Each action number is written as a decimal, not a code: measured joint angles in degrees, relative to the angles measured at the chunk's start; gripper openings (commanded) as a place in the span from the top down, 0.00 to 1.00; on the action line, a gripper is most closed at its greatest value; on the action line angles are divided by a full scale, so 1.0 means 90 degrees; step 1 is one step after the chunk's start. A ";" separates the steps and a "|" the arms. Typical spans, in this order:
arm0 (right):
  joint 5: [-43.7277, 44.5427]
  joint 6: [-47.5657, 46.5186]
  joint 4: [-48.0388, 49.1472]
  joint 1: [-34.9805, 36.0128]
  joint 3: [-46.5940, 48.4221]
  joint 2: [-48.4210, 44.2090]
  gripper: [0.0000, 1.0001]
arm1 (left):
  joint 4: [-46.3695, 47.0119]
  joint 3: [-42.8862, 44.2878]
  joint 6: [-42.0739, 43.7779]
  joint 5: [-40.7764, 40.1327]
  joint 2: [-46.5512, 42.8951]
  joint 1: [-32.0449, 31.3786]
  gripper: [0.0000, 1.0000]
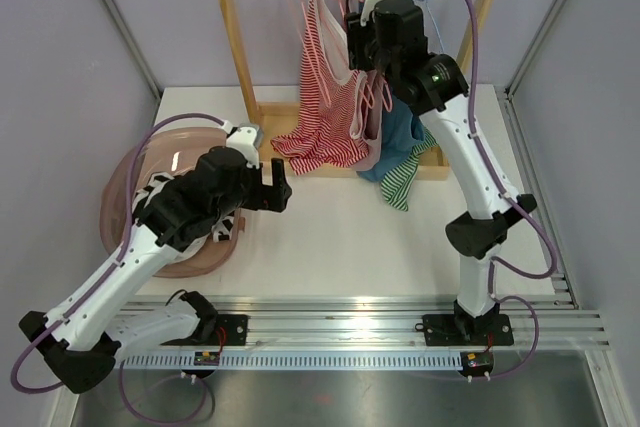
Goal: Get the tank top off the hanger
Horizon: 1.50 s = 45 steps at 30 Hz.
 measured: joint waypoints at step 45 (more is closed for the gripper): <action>-0.0780 0.0085 0.0704 -0.0185 0.0741 0.0646 1.00 | -0.0119 -0.0223 0.0019 -0.0413 0.0153 -0.0566 0.01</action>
